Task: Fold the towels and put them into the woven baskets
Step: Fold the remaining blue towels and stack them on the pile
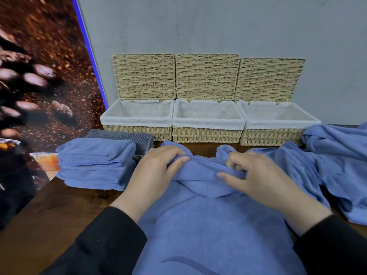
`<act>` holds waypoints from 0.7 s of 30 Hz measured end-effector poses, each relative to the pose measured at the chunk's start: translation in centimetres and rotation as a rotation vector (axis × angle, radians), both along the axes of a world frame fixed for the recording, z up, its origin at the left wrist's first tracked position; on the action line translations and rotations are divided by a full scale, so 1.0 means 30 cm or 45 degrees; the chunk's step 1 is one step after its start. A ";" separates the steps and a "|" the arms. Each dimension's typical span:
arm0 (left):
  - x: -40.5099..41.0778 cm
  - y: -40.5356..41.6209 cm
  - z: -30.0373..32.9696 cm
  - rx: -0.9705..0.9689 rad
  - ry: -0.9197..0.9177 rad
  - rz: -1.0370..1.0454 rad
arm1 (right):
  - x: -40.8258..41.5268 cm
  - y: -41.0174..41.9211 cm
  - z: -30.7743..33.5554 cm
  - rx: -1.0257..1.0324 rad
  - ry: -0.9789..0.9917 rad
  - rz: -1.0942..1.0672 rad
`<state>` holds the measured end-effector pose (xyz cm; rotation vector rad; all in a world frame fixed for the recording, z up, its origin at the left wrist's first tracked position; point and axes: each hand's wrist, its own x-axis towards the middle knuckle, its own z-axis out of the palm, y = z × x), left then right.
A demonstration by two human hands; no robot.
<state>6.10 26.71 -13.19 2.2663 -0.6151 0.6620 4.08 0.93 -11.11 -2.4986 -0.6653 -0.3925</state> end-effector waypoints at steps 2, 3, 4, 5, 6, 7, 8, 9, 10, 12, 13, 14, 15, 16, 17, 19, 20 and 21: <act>-0.014 0.023 0.008 -0.004 -0.039 0.047 | -0.034 -0.048 0.030 -0.218 0.146 -0.099; -0.021 0.035 0.014 0.015 -0.040 0.062 | -0.052 -0.070 0.047 -0.364 0.171 -0.157; -0.032 0.046 0.024 0.032 -0.026 0.072 | -0.073 -0.088 0.068 -0.475 0.196 -0.208; -0.044 0.059 0.033 0.040 -0.006 0.081 | -0.096 -0.105 0.089 -0.531 0.219 -0.247; -0.060 0.074 0.046 0.038 0.015 0.091 | -0.121 -0.122 0.111 -0.540 0.244 -0.271; -0.076 0.091 0.058 0.032 0.034 0.106 | -0.142 -0.142 0.126 -0.523 0.275 -0.281; -0.093 0.111 0.068 0.034 0.052 0.115 | -0.163 -0.159 0.137 -0.477 0.288 -0.281; -0.115 0.130 0.078 0.050 0.074 0.107 | -0.181 -0.179 0.144 -0.409 0.284 -0.272; -0.136 0.149 0.085 0.072 0.109 0.080 | -0.199 -0.197 0.148 -0.343 0.282 -0.253; -0.182 0.173 0.099 0.104 0.237 0.028 | -0.239 -0.212 0.154 -0.207 0.288 -0.174; -0.201 0.181 0.105 0.104 0.318 0.014 | -0.262 -0.212 0.161 -0.115 0.316 -0.132; -0.218 0.190 0.111 0.092 0.385 -0.004 | -0.289 -0.206 0.176 -0.004 0.348 -0.114; -0.232 0.199 0.116 0.070 0.428 -0.028 | -0.312 -0.208 0.186 0.092 0.364 -0.109; -0.249 0.207 0.124 0.041 0.464 -0.038 | -0.335 -0.205 0.200 0.169 0.370 -0.114; -0.263 0.214 0.133 0.014 0.495 -0.037 | -0.356 -0.203 0.212 0.234 0.387 -0.128; -0.281 0.220 0.164 -0.014 0.524 -0.013 | -0.379 -0.204 0.233 0.336 0.396 -0.148; -0.285 0.219 0.184 -0.009 0.535 0.009 | -0.377 -0.207 0.241 0.355 0.384 -0.168; -0.281 0.217 0.198 0.028 0.561 0.042 | -0.370 -0.207 0.250 0.360 0.385 -0.191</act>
